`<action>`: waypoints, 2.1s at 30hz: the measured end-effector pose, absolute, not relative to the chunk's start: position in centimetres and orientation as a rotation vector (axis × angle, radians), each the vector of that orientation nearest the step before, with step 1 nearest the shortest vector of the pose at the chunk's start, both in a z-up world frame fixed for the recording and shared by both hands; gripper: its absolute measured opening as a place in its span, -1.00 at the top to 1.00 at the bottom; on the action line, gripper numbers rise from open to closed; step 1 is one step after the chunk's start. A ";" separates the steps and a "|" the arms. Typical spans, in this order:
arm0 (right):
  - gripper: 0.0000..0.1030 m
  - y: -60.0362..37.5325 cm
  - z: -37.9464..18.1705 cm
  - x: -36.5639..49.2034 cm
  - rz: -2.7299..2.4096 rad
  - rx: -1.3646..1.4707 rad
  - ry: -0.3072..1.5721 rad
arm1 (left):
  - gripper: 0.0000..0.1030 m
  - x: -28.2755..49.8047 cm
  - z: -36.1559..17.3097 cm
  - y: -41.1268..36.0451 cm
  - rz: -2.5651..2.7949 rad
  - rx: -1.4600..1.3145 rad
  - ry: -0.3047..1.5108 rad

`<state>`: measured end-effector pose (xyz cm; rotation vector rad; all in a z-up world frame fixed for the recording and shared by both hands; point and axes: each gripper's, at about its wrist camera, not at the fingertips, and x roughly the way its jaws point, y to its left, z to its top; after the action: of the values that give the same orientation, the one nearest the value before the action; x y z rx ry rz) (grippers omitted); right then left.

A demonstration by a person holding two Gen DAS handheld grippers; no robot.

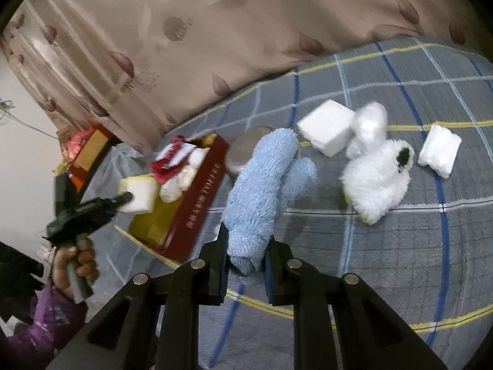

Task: Organize soft objects
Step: 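Open the left gripper over the tray while the right gripper lifts the blue towel, then carry the light blue towel into the gold tray and open the right gripper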

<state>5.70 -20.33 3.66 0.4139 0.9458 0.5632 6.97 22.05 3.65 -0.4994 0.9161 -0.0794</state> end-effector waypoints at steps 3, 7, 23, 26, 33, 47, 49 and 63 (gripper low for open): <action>0.67 -19.9 4.7 5.3 0.581 0.421 0.930 | 0.64 7.0 3.0 22.1 -0.067 -0.473 0.932; 0.67 -19.4 5.7 4.9 0.602 0.415 0.914 | 0.64 7.5 2.1 22.3 -0.044 -0.426 0.946; 0.67 -17.8 6.0 4.3 0.624 0.389 0.923 | 0.22 8.2 1.5 20.6 0.087 -0.123 0.943; 0.67 -17.7 6.2 4.4 0.626 0.384 0.921 | 0.21 7.6 2.3 20.7 0.111 -0.123 0.915; 0.67 -15.5 7.4 4.9 0.677 0.355 0.904 | 0.21 3.8 5.4 20.1 0.143 -0.186 0.824; 0.67 -4.3 7.6 9.0 0.787 0.263 0.941 | 0.19 -5.2 4.4 18.2 0.253 -0.259 0.800; 0.67 -3.0 6.8 9.6 0.784 0.251 0.961 | 0.19 -5.1 4.3 18.1 0.272 -0.231 0.803; 0.66 2.3 2.7 12.0 0.725 0.132 1.043 | 0.18 -4.8 3.3 17.9 0.286 -0.140 0.823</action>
<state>12.01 2.30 2.71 0.1320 1.0428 0.7246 -4.76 17.93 3.33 -0.1396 0.8229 0.2861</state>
